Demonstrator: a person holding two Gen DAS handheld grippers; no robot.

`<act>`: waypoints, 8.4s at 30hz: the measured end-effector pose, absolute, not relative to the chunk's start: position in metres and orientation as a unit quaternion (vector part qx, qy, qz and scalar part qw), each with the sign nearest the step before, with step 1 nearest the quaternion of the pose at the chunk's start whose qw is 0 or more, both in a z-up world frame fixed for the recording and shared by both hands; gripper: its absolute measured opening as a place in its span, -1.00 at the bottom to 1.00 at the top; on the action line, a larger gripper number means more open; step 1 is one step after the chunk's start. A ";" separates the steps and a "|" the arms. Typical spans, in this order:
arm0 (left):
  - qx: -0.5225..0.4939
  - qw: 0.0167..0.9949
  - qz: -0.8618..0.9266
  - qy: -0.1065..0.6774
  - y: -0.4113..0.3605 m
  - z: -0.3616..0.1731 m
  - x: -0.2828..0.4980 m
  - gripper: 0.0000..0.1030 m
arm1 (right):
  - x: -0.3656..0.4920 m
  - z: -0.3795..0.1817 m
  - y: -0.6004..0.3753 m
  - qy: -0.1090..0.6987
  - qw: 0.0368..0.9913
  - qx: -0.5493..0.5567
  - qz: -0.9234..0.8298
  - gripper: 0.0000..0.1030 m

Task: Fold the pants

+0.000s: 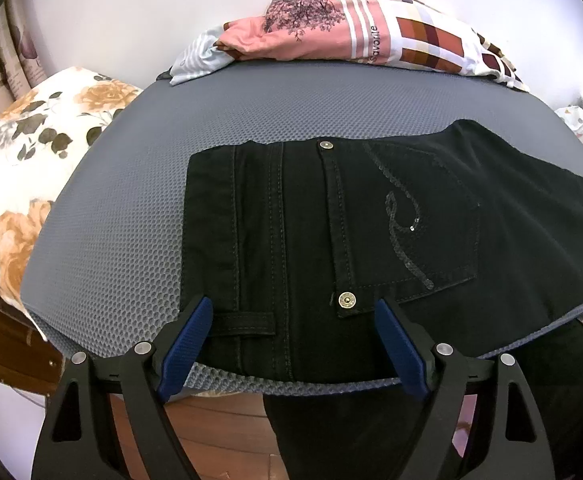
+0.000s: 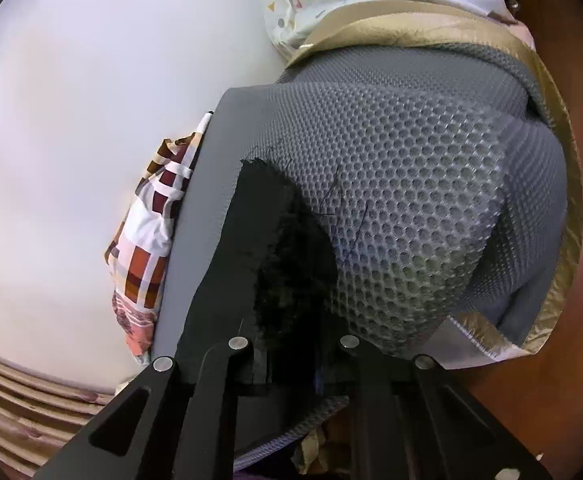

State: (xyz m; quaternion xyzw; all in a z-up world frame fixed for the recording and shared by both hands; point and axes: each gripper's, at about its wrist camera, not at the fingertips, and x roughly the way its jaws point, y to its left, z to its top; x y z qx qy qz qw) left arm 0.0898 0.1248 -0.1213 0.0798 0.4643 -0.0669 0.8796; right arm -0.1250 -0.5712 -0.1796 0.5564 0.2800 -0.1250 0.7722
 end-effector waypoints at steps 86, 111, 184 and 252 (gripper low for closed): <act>0.081 0.876 -0.110 0.463 0.104 -0.112 0.082 0.62 | 0.060 -0.135 -0.278 0.423 0.764 0.413 0.258 -0.42; -0.164 0.855 -0.073 0.487 0.267 -0.093 0.090 0.60 | 0.045 -0.154 -0.179 0.483 0.822 0.133 0.271 -0.40; -0.298 0.794 -0.222 0.481 0.206 -0.145 0.128 -0.28 | 0.040 -0.148 -0.174 0.463 0.805 0.191 0.318 0.36; -0.157 0.756 -0.387 0.504 -0.044 -0.117 0.090 0.91 | 0.028 -0.137 -0.377 0.434 0.827 0.327 0.147 0.05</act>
